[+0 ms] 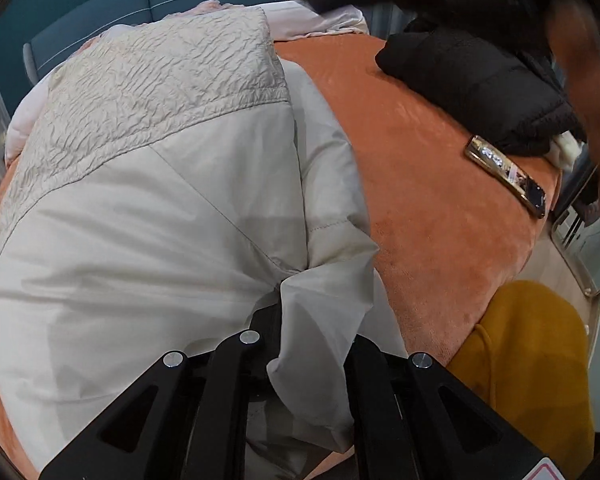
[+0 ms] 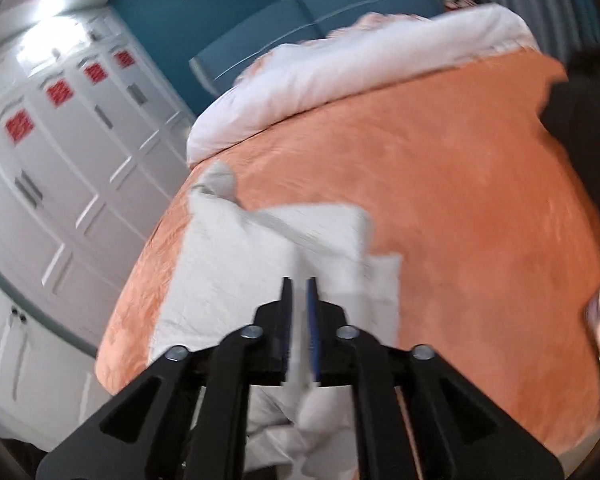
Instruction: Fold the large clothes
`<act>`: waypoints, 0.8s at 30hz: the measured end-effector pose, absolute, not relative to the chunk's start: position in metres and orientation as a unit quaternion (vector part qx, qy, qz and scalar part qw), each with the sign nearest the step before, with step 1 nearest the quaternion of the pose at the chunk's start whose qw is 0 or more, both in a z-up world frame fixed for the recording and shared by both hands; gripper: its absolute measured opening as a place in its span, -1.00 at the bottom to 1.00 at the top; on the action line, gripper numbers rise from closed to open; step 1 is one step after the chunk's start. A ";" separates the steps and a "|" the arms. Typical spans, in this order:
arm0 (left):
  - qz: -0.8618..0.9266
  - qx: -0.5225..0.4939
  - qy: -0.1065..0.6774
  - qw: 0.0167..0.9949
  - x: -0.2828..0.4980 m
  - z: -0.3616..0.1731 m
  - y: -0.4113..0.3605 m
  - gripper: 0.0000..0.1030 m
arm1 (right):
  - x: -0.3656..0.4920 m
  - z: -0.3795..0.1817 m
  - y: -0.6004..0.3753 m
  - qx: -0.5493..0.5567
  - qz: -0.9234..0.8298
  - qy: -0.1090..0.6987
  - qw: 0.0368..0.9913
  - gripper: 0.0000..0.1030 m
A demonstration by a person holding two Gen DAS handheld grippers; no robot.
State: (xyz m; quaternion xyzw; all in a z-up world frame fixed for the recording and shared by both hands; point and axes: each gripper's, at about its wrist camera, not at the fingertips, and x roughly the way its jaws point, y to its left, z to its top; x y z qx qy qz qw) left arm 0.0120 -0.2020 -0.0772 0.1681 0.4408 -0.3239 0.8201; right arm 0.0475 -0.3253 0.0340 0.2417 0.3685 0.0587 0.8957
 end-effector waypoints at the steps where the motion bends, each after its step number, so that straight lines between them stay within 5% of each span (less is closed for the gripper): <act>1: -0.321 0.167 0.440 0.822 0.014 -0.076 -0.202 -0.92 | 0.063 0.034 -0.329 0.229 0.064 0.374 0.897 -0.62; 8: -0.328 0.142 0.416 0.836 -0.003 -0.036 -0.170 -0.57 | 0.093 -0.021 -0.314 0.200 0.073 0.462 0.861 -0.58; 16: -0.305 -0.029 0.384 0.871 0.030 0.049 -0.070 -0.09 | 0.088 -0.067 -0.349 0.266 0.022 0.486 0.832 -0.66; 24: -0.212 0.005 0.431 0.877 0.113 -0.015 -0.080 -0.09 | 0.077 -0.058 -0.348 0.292 -0.016 0.497 0.817 -0.63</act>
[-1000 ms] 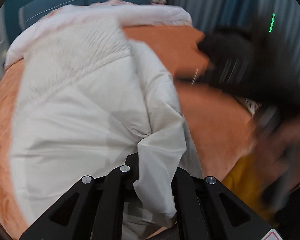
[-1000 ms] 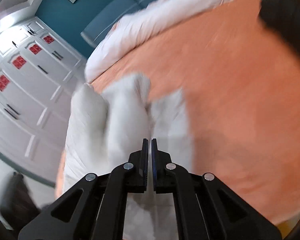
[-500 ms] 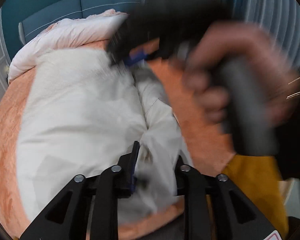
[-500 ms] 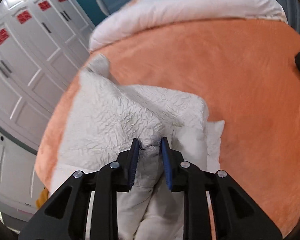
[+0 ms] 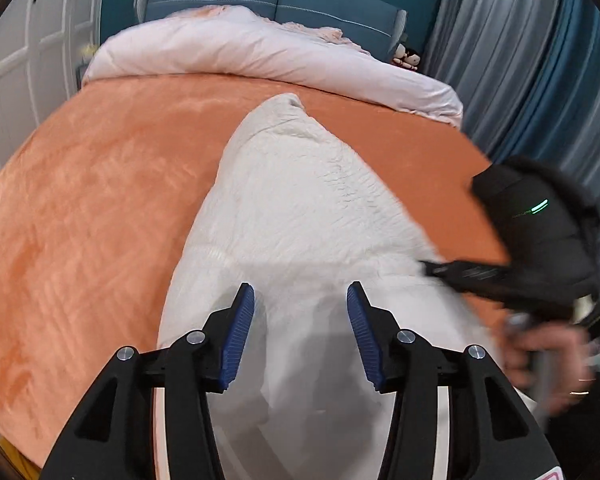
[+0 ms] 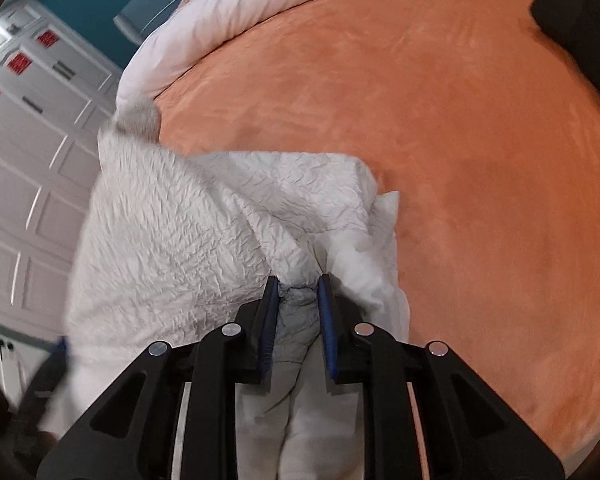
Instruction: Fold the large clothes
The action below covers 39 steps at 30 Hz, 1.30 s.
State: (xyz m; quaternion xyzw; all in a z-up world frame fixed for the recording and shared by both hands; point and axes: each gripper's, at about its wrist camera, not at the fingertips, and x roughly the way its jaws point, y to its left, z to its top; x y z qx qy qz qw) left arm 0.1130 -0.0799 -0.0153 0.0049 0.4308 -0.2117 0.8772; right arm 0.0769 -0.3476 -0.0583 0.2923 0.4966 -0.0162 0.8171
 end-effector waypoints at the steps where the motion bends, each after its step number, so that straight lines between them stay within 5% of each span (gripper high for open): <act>1: -0.205 0.021 0.424 0.882 0.110 -0.018 -0.084 -0.08 | 0.070 -0.042 -0.346 0.286 -0.019 0.487 0.825 -0.60; 7: -0.198 0.021 0.420 0.885 0.103 -0.027 -0.089 -0.04 | 0.020 0.037 -0.295 0.233 0.009 0.436 0.869 -0.60; 15: -0.188 0.053 0.416 0.888 0.088 -0.037 -0.099 0.04 | -0.029 -0.079 -0.252 0.217 -0.010 0.521 0.826 -0.72; 21: -0.161 0.060 0.411 0.895 0.084 -0.030 -0.101 0.05 | -0.021 -0.022 -0.265 0.220 -0.020 0.491 0.842 -0.68; 25: -0.159 0.056 0.415 0.894 0.087 -0.030 -0.100 0.08 | 0.016 0.016 -0.289 0.240 -0.041 0.434 0.867 -0.13; 29: -0.155 0.057 0.417 0.894 0.087 -0.028 -0.102 0.08 | 0.068 -0.006 -0.305 0.248 -0.092 0.443 0.857 0.22; 30: -0.154 0.052 0.420 0.893 0.088 -0.027 -0.100 0.09 | 0.081 -0.017 -0.305 0.259 -0.086 0.456 0.847 0.18; 32: -0.151 0.048 0.422 0.893 0.088 -0.024 -0.099 0.14 | 0.086 -0.024 -0.304 0.269 -0.044 0.462 0.844 -0.54; 34: -0.151 0.039 0.424 0.892 0.088 -0.017 -0.094 0.15 | 0.082 -0.009 -0.301 0.260 -0.045 0.433 0.862 -0.79; 39: -0.152 0.002 0.409 0.900 0.090 0.003 -0.081 0.17 | 0.068 -0.020 -0.307 0.276 -0.083 0.409 0.866 -0.83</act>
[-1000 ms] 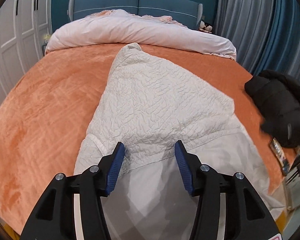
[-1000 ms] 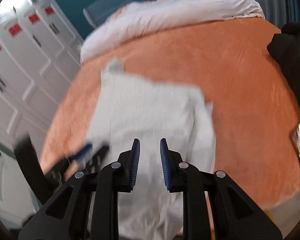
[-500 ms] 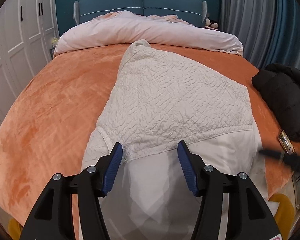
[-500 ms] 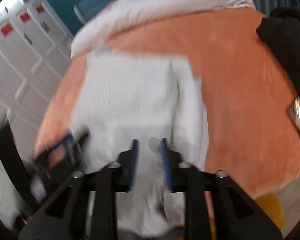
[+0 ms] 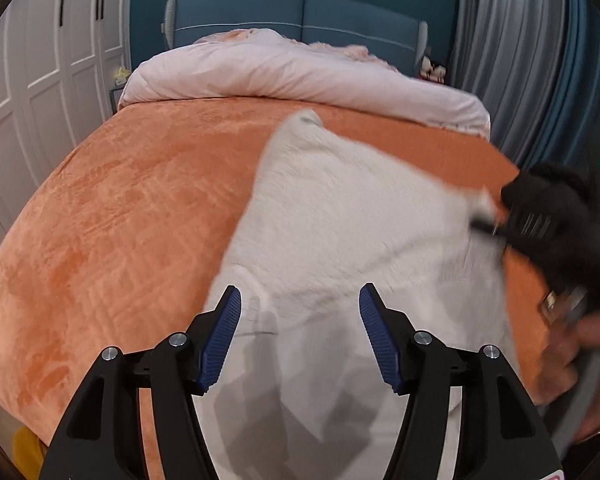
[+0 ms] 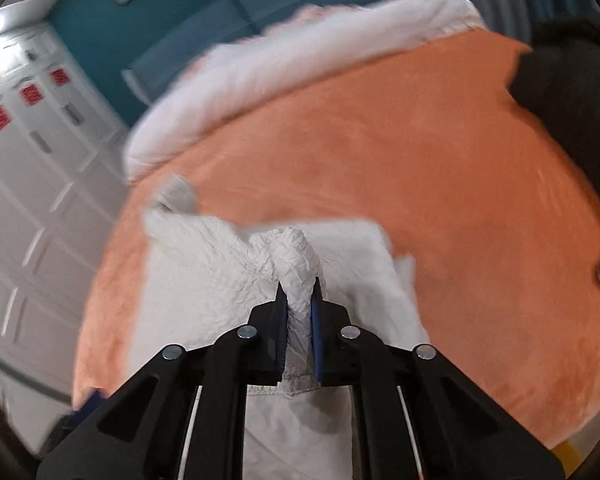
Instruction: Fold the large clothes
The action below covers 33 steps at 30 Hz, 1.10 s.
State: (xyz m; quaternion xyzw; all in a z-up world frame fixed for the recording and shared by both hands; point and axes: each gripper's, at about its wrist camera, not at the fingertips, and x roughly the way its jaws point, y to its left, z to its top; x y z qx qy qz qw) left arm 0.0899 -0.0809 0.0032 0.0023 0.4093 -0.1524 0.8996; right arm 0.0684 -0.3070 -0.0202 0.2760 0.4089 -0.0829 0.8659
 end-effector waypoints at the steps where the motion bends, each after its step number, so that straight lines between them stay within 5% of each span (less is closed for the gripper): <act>1: -0.152 0.000 0.413 0.898 0.094 0.001 -0.080 0.17 | 0.073 -0.044 -0.306 0.267 -0.089 0.432 0.857 -0.79; 5: -0.149 0.008 0.422 0.894 0.105 -0.028 -0.085 0.51 | 0.079 -0.084 -0.302 0.236 -0.115 0.452 0.853 -0.74; 8: -0.128 -0.003 0.432 0.893 0.110 -0.043 -0.080 0.56 | 0.080 -0.076 -0.299 0.233 -0.103 0.461 0.850 -0.73; 15: -0.122 -0.001 0.439 0.890 0.094 -0.022 -0.052 0.47 | 0.000 -0.010 -0.283 0.269 -0.028 0.418 0.867 -0.68; 19: -0.127 0.014 0.446 0.886 0.076 -0.026 -0.057 0.47 | -0.023 -0.057 -0.248 0.213 -0.004 0.508 0.835 -0.76; 23: -0.120 0.015 0.454 0.883 0.072 -0.033 -0.057 0.51 | -0.033 -0.079 -0.252 0.256 -0.012 0.512 0.820 -0.76; 26: -0.113 0.025 0.449 0.886 0.074 -0.019 -0.054 0.50 | -0.037 -0.048 -0.267 0.262 -0.018 0.471 0.842 -0.51; 27: -0.110 0.019 0.445 0.888 0.076 -0.014 -0.051 0.50 | -0.038 -0.034 -0.278 0.267 -0.031 0.449 0.852 -0.20; 29: -0.106 0.004 0.449 0.887 0.082 -0.008 -0.047 0.51 | -0.038 -0.030 -0.295 0.285 -0.047 0.429 0.856 0.08; 33: -0.102 -0.019 0.464 0.880 0.098 -0.002 -0.044 0.53 | -0.018 -0.049 -0.325 0.310 -0.074 0.440 0.839 0.10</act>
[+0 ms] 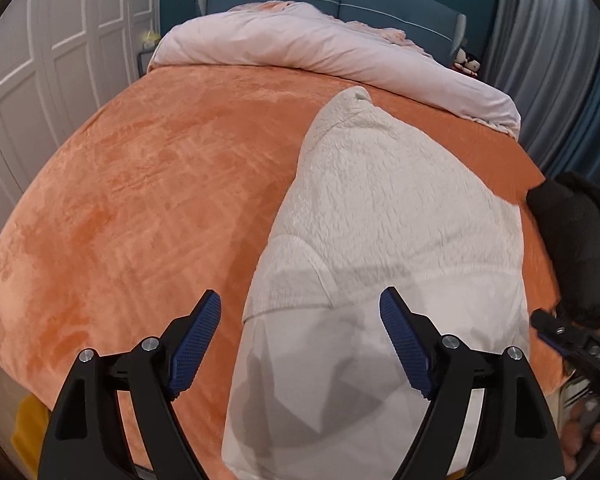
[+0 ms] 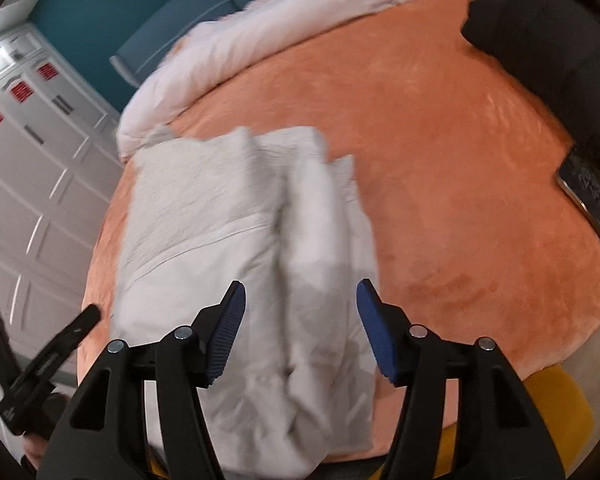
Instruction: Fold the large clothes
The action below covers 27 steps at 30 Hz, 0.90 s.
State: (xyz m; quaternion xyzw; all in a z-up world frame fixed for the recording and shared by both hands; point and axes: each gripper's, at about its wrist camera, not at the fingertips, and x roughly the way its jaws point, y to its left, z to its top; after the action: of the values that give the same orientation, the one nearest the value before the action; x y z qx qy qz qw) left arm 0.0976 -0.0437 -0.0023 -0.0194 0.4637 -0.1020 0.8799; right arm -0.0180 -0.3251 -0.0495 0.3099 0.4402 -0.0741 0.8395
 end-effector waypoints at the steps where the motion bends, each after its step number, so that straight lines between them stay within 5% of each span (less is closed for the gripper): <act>1: -0.100 -0.022 0.464 0.880 0.100 -0.001 -0.043 0.53 | -0.014 -0.056 -0.329 0.315 -0.076 0.447 0.834 0.10; 11: -0.102 -0.043 0.499 0.860 0.139 -0.018 -0.045 0.62 | 0.001 -0.114 -0.325 0.381 -0.058 0.493 0.780 0.27; 20: -0.103 -0.078 0.508 0.851 0.151 -0.047 -0.044 0.90 | 0.006 -0.138 -0.329 0.409 -0.036 0.496 0.765 0.47; 27: -0.171 -0.214 0.541 0.795 0.172 -0.081 -0.021 0.90 | 0.008 -0.159 -0.339 0.440 0.006 0.478 0.760 0.51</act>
State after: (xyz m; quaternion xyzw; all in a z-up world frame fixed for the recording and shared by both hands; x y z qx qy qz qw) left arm 0.1718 -0.0211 -0.0807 -0.2144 0.5407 -0.1706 0.7954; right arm 0.0081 -0.3390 -0.1588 0.4400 0.4781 0.0059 0.7601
